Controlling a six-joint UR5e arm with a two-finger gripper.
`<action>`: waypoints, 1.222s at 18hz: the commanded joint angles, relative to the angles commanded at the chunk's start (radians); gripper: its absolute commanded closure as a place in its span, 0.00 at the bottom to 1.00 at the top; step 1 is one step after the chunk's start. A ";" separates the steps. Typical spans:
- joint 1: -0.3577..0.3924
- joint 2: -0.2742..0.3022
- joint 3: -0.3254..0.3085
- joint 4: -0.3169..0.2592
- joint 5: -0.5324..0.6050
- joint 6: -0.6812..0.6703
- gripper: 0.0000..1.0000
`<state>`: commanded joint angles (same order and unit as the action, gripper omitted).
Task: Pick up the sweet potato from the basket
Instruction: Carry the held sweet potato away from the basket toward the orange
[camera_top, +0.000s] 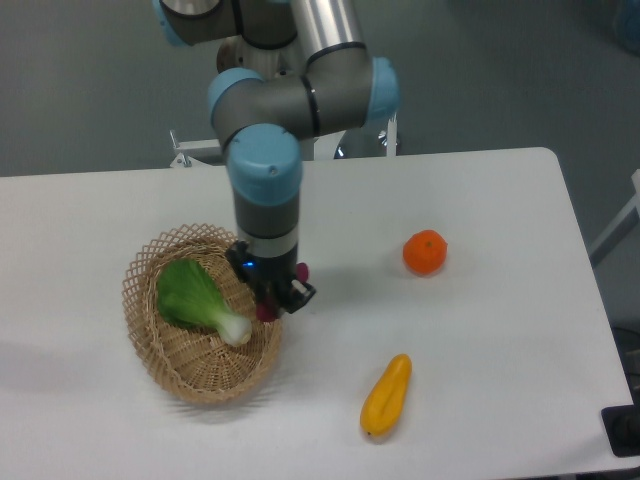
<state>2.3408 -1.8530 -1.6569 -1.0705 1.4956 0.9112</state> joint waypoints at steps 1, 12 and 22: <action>0.012 -0.002 0.020 -0.020 0.005 0.002 0.89; 0.258 0.000 0.063 -0.100 0.006 0.353 0.89; 0.362 -0.051 0.127 -0.101 0.012 0.534 0.86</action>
<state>2.7029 -1.9036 -1.5295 -1.1720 1.5079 1.4449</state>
